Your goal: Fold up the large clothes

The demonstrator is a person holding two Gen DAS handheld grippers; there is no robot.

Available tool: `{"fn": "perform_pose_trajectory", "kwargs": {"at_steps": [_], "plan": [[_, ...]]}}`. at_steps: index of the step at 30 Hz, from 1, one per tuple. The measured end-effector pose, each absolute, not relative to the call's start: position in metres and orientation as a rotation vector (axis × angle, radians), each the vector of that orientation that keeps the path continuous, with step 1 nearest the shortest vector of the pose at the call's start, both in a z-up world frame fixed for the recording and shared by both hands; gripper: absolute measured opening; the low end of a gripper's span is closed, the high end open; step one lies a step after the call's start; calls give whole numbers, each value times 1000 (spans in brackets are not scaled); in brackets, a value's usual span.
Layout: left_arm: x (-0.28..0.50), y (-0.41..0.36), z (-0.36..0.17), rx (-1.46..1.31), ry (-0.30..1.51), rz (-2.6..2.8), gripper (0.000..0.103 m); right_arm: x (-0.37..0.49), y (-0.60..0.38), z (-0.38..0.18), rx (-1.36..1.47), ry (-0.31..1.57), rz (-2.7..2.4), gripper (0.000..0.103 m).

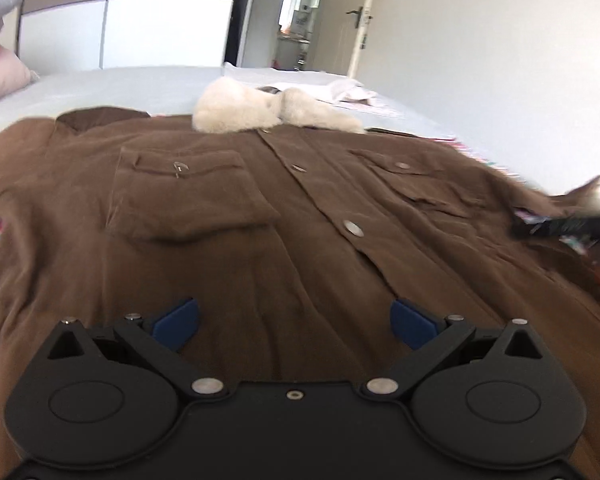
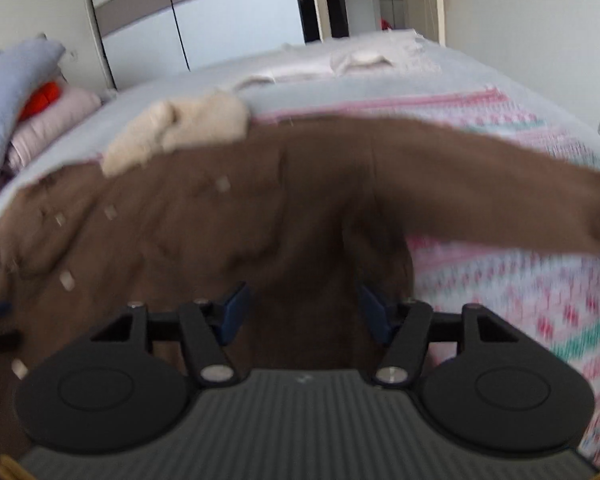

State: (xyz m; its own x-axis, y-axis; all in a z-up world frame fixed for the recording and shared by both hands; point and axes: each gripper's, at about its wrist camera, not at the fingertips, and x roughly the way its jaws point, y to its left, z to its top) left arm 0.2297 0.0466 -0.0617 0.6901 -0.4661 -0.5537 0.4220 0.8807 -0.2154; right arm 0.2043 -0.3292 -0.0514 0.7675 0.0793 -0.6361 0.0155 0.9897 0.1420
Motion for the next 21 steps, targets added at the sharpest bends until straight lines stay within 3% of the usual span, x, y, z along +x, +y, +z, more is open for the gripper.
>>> {"fn": "perform_pose_trajectory", "kwargs": {"at_steps": [4,6,10,12,21], "plan": [[188,58,-64,-17,630,-534,103,166,-343,-65,124,574,81,61],[172,57,-60,33,622,-526,103,156,-348,-67,98,596,26,72],[167,53,-44,15,675,-515,103,143,-366,-52,164,630,-112,78],[171,48,-33,-9,660,-489,103,142,-381,-40,239,601,-162,89],[223,29,15,-97,602,-402,103,163,-436,25,317,493,-510,91]]}}
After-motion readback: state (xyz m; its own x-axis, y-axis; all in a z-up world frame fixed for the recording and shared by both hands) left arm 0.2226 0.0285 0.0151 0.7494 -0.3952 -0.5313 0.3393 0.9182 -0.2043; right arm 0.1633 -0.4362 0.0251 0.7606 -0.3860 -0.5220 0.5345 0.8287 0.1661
